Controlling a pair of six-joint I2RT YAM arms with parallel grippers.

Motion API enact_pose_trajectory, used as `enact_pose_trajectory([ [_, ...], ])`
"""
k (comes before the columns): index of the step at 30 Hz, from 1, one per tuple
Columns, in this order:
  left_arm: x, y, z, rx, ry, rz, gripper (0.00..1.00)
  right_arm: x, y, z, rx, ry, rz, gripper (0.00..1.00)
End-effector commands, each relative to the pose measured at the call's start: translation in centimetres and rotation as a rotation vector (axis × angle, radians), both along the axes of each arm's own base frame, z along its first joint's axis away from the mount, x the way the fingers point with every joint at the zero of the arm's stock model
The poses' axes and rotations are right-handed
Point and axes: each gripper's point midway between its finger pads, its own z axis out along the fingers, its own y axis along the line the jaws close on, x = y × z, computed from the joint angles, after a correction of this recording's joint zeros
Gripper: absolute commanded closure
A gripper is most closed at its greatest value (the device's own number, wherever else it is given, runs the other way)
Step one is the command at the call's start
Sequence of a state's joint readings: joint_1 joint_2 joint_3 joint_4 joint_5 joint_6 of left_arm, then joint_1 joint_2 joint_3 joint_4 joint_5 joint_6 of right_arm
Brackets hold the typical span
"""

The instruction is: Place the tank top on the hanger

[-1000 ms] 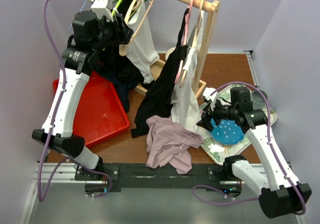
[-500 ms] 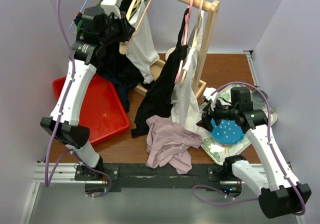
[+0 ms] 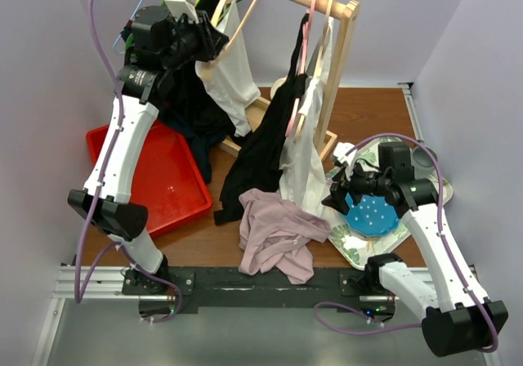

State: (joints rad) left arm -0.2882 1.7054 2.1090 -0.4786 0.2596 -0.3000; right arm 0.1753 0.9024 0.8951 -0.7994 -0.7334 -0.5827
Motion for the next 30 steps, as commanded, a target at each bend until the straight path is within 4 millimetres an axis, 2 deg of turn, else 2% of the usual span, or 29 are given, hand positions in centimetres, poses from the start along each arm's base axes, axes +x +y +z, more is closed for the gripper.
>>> enact_pose_trajectory([
  [1, 0.6, -1.7, 2.9, -0.108, -0.069, -0.074, 1.0, -0.1, 0.4, 0.8, 0.034, -0.022, 0.016, 0.19],
  [13, 2.5, -3.9, -0.9, -0.123, 0.033, -0.117, 1.0, -0.3, 0.4, 0.9, 0.04, -0.025, 0.024, 0.19],
  [24, 2.2, -4.9, -0.8, -0.144, 0.036, -0.171, 1.0, -0.3, 0.4, 0.8, 0.04, -0.023, 0.027, 0.19],
  [30, 1.9, -6.0, -1.8, -0.143, 0.066, -0.227, 1.0, -0.3, 0.3, 0.8, 0.039, -0.026, 0.026, 0.19],
])
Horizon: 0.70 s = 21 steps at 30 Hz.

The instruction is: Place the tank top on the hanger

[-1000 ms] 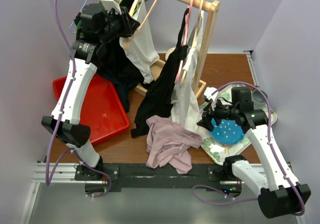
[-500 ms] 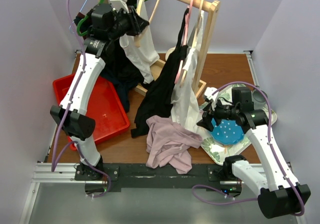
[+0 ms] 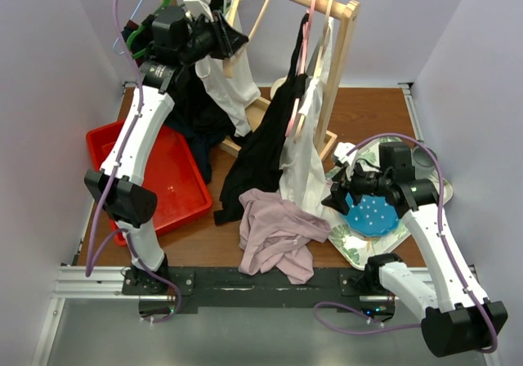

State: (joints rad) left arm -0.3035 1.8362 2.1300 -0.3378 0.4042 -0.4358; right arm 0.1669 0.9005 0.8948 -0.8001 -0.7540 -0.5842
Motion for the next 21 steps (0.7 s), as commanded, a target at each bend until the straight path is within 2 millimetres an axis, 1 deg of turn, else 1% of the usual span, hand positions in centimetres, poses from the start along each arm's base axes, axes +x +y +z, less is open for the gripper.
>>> enact_pose_trajectory([
  [1, -0.7, -1.6, 0.0, -0.015, 0.013, -0.08, 1.0, -0.2, 0.2, 0.6, 0.023, -0.026, 0.018, 0.19],
  [5, -1.0, -2.1, -0.6, -0.009, 0.029, -0.108, 1.0, -0.2, 0.2, 0.6, 0.024, -0.024, 0.018, 0.19],
  [8, -1.3, -2.1, -1.3, 0.01, 0.044, -0.121, 1.0, -0.2, 0.2, 0.6, 0.022, -0.026, 0.016, 0.19],
  [9, -1.3, -2.1, -1.8, 0.024, 0.051, -0.123, 1.0, -0.2, 0.2, 0.6, 0.021, -0.028, 0.017, 0.19],
  [11, -2.2, -1.7, -2.4, 0.051, 0.071, -0.127, 1.0, -0.3, 0.2, 0.6, 0.021, -0.026, 0.024, 0.19],
  [12, -2.3, -1.5, -3.6, 0.082, 0.084, -0.126, 1.0, -0.4, 0.2, 0.7, 0.022, -0.031, 0.028, 0.19],
  [13, -3.2, -1.0, -3.5, 0.097, 0.09, -0.117, 1.0, -0.4, 0.2, 0.6, 0.02, -0.031, 0.032, 0.19],
  [14, -3.4, -0.5, -3.9, 0.115, 0.094, -0.097, 1.0, -0.6, 0.3, 0.6, 0.022, -0.029, 0.039, 0.19],
  [15, -3.8, -0.1, -5.9, 0.149, 0.125, -0.093, 1.0, -0.6, 0.3, 0.7, 0.024, -0.033, 0.042, 0.19],
  [16, -5.2, 0.6, -4.7, 0.151, 0.093, -0.084, 1.0, -0.7, 0.3, 0.7, 0.025, -0.033, 0.046, 0.19],
  [17, -5.9, 0.8, -5.1, 0.162, 0.092, -0.087, 1.0, -0.8, 0.4, 0.8, 0.026, -0.035, 0.052, 0.19],
  [18, -6.6, 1.1, -7.4, 0.191, 0.127, -0.097, 1.0, -0.8, 0.4, 0.7, 0.026, -0.032, 0.056, 0.19],
  [19, -8.3, 1.7, -6.2, 0.187, 0.092, -0.105, 1.0, -0.8, 0.4, 0.8, 0.026, -0.036, 0.061, 0.19],
  [20, -9.7, 1.4, -6.6, 0.186, 0.093, -0.151, 1.0, -1.0, 0.4, 0.7, 0.023, -0.034, 0.067, 0.19],
  [21, -10.6, 1.7, -8.9, 0.21, 0.129, -0.169, 1.0, -1.2, 0.4, 0.8, 0.025, -0.036, 0.077, 0.19],
])
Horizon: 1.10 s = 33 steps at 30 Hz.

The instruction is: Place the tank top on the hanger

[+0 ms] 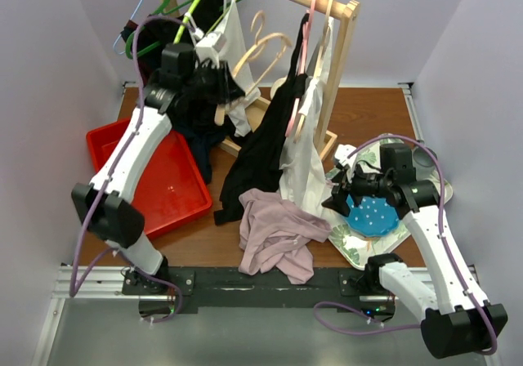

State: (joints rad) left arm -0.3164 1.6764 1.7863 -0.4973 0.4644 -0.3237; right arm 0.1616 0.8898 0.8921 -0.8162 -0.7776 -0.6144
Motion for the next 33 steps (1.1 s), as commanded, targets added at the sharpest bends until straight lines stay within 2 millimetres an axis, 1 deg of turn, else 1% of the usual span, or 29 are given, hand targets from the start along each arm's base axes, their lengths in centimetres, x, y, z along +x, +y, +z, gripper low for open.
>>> enact_pose_trajectory([
  [1, -6.8, 1.8, 2.7, 0.023, -0.146, -0.098, 1.0, -0.9, 0.4, 0.7, 0.013, -0.042, 0.071, 0.19],
  [2, -7.8, 2.1, 2.3, 0.034, -0.145, -0.114, 1.0, -1.4, 0.4, 0.6, 0.012, -0.033, 0.093, 0.19],
  [3, -8.8, 2.7, 0.1, 0.069, -0.118, -0.119, 1.0, -1.9, 0.6, 0.9, 0.025, -0.042, 0.123, 0.19],
  [4, -10.5, 3.7, 0.7, 0.082, -0.143, -0.107, 1.0, -2.3, 0.7, 1.1, 0.025, -0.076, 0.158, 0.18],
  [5, -11.1, 4.4, 0.0, 0.109, -0.14, -0.085, 1.0, -2.9, 0.8, 1.0, 0.029, -0.069, 0.175, 0.18],
  [6, -12.0, 5.2, -1.9, 0.147, -0.119, -0.077, 1.0, -3.2, 0.9, 1.0, 0.034, -0.074, 0.196, 0.18],
  [7, -13.7, 6.1, -1.5, 0.158, -0.14, -0.063, 1.0, -3.4, 1.1, 1.1, 0.039, -0.092, 0.227, 0.18],
  [8, -14.3, 6.9, -2.0, 0.18, -0.137, -0.033, 1.0, -3.8, 1.1, 0.9, 0.041, -0.079, 0.241, 0.18],
  [9, -15.1, 7.5, -3.4, 0.198, -0.113, -0.019, 1.0, -4.1, 1.1, 0.9, 0.043, -0.076, 0.256, 0.18],
  [10, -16.7, 8.3, -3.0, 0.198, -0.128, 0.005, 1.0, -4.1, 1.1, 0.9, 0.036, -0.089, 0.268, 0.18],
  [12, -17.6, 9.7, -3.8, 0.209, -0.096, 0.083, 1.0, -4.5, 1.0, 0.8, 0.029, -0.082, 0.287, 0.18],
  [13, -18.8, 10.6, -3.3, 0.208, -0.106, 0.119, 1.0, -4.6, 0.9, 0.7, 0.014, -0.104, 0.31, 0.18],
  [14, -19.1, 11.4, -2.9, 0.213, -0.122, 0.162, 1.0, -4.8, 0.7, 0.8, -0.001, -0.108, 0.314, 0.18],
  [15, -19.7, 11.7, -2.3, 0.197, -0.143, 0.18, 1.0, -4.8, 0.7, 0.9, -0.006, -0.112, 0.315, 0.18],
  [16, -20.9, 12.1, -0.3, 0.163, -0.22, 0.194, 1.0, -4.8, 0.6, 1.1, -0.015, -0.121, 0.321, 0.18],
  [17, -21.6, 12.1, 0.9, 0.137, -0.258, 0.193, 1.0, -4.9, 0.4, 1.8, -0.026, -0.129, 0.322, 0.18],
  [19, -23.4, 12.3, 4.2, 0.071, -0.363, 0.197, 1.0, -4.7, 0.4, 2.6, -0.035, -0.138, 0.334, 0.18],
  [20, -24.2, 12.2, 5.3, 0.049, -0.391, 0.18, 1.0, -4.7, 0.3, 3.7, -0.043, -0.152, 0.336, 0.18],
  [21, -24.9, 12.2, 7.0, 0.024, -0.428, 0.18, 1.0, -4.6, 0.3, 4.2, -0.045, -0.151, 0.336, 0.18],
  [23, -26.0, 12.0, 8.7, -0.006, -0.466, 0.155, 1.0, -4.7, 0.3, 5.2, -0.048, -0.157, 0.341, 0.18],
  [24, -26.7, 11.9, 9.9, -0.025, -0.499, 0.141, 1.0, -4.5, 0.2, 6.7, -0.052, -0.198, 0.339, 0.18],
  [25, -27.3, 11.8, 10.7, -0.04, -0.523, 0.125, 1.0, -4.5, 0.2, 7.4, -0.055, -0.213, 0.338, 0.18],
  [26, -27.8, 11.5, 11.3, -0.051, -0.541, 0.099, 1.0, -4.8, 0.2, 9.1, -0.059, -0.251, 0.34, 0.18],
  [28, -29.0, 11.0, 12.6, -0.079, -0.591, 0.052, 1.0, -4.9, 0.0, 10.6, -0.072, -0.294, 0.349, 0.18],
  [29, -29.7, 10.5, 13.0, -0.091, -0.607, 0.01, 1.0, -5.6, 0.0, 12.1, -0.073, -0.327, 0.359, 0.18],
  [30, -30.0, 10.2, 13.2, -0.098, -0.615, -0.013, 1.0, -5.8, -0.1, 12.8, -0.085, -0.367, 0.385, 0.18],
  [31, -30.6, 9.7, 13.5, -0.109, -0.631, -0.054, 1.0, -6.5, 0.0, 13.1, -0.08, -0.35, 0.403, 0.18],
  [32, -30.8, 9.5, 13.6, -0.114, -0.638, -0.072, 1.0, -6.4, 0.1, 15.0, -0.073, -0.416, 0.404, 0.18],
  [33, -31.1, 9.3, 14.1, -0.126, -0.661, -0.089, 1.0, -6.5, 0.2, 15.7, -0.066, -0.423, 0.393, 0.18],
])
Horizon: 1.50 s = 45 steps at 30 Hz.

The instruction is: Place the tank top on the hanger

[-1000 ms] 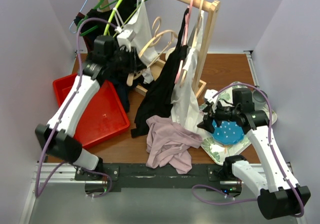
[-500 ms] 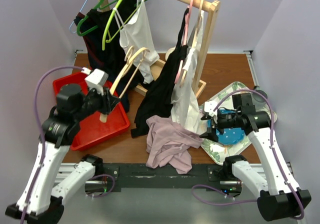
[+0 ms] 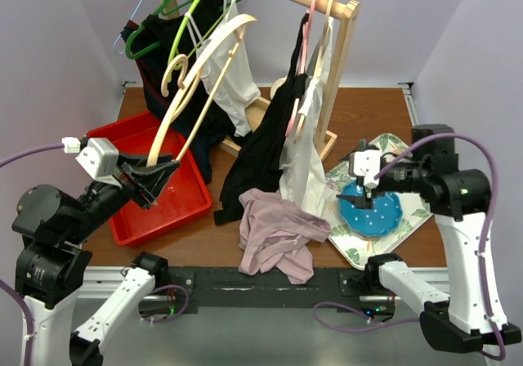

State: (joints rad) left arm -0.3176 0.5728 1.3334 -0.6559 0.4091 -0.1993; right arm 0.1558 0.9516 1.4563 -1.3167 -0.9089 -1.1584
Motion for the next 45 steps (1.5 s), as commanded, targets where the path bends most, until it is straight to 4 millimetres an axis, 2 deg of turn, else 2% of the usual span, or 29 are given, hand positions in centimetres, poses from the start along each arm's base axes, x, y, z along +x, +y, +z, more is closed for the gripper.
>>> enact_pose_trajectory([
  [1, -2.6, -1.9, 3.1, -0.03, -0.126, -0.172, 1.0, -3.0, 0.1, 3.0, 0.017, -0.006, 0.05, 0.18],
  [5, -3.2, -3.2, 4.0, -0.045, -0.151, -0.268, 1.0, -3.9, 0.4, 7.2, 0.075, -0.084, 0.045, 0.15],
  [6, -2.6, -3.8, 4.1, -0.044, -0.142, -0.295, 1.0, -4.2, 0.4, 7.8, 0.092, -0.076, 0.034, 0.14],
  [7, -2.8, -4.5, 3.9, -0.032, -0.132, -0.351, 1.0, -4.6, 0.5, 9.1, 0.112, -0.103, 0.033, 0.09],
  [11, -1.1, -6.2, 3.0, -0.025, -0.07, -0.439, 1.0, -5.7, 0.2, 11.3, 0.157, -0.126, -0.01, 0.05],
  [19, 1.8, -9.0, 1.5, -0.013, -0.015, -0.573, 1.0, -6.5, -0.4, 12.6, 0.182, -0.146, -0.085, 0.05],
  [26, 0.8, -11.1, 1.7, 0.012, -0.026, -0.696, 1.0, -6.7, 0.0, 13.9, 0.214, -0.157, -0.066, 0.06],
  [32, 0.3, -11.6, 1.6, 0.019, -0.025, -0.74, 1.0, -7.1, 0.1, 14.8, 0.234, -0.171, -0.063, 0.06],
  [38, -0.6, -12.7, -1.4, 0.064, 0.066, -0.809, 1.0, -7.5, 0.3, 15.4, 0.258, -0.169, -0.06, 0.06],
  [43, -2.1, -13.9, -3.6, 0.124, 0.115, -0.88, 1.0, -6.1, 0.2, 15.1, 0.272, -0.13, -0.096, 0.06],
  [45, -2.0, -14.3, -4.7, 0.147, 0.155, -0.876, 1.0, -5.1, 0.2, 14.5, 0.289, -0.08, -0.115, 0.05],
])
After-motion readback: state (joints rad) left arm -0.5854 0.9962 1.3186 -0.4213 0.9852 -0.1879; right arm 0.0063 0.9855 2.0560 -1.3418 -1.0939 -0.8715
